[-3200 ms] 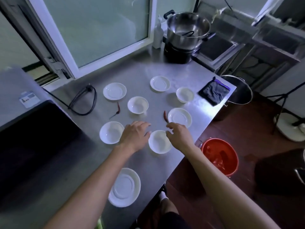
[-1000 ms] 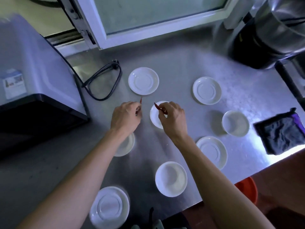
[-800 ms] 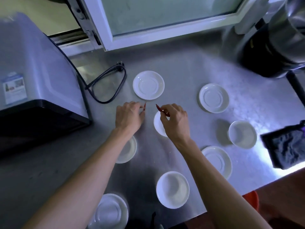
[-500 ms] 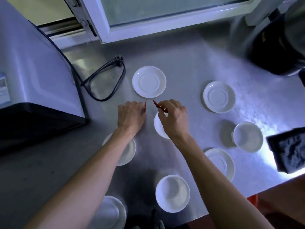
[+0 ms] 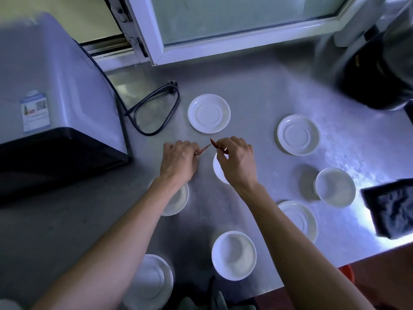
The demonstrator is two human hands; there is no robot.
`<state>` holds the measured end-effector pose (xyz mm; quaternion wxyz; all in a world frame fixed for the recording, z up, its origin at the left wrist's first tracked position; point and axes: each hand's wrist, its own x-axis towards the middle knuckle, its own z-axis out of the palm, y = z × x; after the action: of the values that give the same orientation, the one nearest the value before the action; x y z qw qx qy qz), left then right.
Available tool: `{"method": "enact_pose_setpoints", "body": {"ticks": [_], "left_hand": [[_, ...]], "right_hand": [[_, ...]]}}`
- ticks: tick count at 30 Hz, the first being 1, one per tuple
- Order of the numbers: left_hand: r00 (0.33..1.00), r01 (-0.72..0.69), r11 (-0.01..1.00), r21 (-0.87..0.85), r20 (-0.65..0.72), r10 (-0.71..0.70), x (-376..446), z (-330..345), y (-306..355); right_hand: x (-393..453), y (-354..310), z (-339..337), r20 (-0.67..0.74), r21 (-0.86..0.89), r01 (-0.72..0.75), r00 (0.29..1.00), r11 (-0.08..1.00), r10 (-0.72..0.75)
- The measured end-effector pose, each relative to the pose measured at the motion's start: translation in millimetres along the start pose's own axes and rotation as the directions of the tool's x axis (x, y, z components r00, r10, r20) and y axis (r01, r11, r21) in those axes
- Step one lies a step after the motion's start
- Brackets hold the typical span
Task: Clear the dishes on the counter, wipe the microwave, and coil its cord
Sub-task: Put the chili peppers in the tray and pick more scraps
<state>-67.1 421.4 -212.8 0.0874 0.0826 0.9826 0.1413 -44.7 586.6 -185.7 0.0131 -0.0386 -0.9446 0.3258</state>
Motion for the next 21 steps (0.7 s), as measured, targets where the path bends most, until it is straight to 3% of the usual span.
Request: {"method": "enact_pose_setpoints", "body": {"ticks": [6,10,15,21], "left_hand": [[0.995,-0.004,0.999,0.037,-0.095,0.008,-33.4,-18.6,7.5],[0.997,0.021,0.992,0.125,-0.077,-0.011,-46.1,-12.3,3.6],[0.988,0.056,0.996,0.076,-0.146,-0.044,-52.4,-7.2,-5.4],[0.99,0.117,0.988,0.104,-0.097,-0.107,-37.5,3.0,2.5]], "right_hand": [[-23.9,-8.8,-22.5,-0.029,0.028,0.068,0.997,0.997,-0.068],[-43.2,-5.3,-29.9,-0.004,-0.002,0.115,0.993,0.993,-0.115],[-62.4,4.0,-28.8,-0.009,-0.002,0.112,0.994,0.994,-0.112],[-63.4,7.4,-21.1,-0.011,0.005,0.116,0.993,0.993,-0.116]]}}
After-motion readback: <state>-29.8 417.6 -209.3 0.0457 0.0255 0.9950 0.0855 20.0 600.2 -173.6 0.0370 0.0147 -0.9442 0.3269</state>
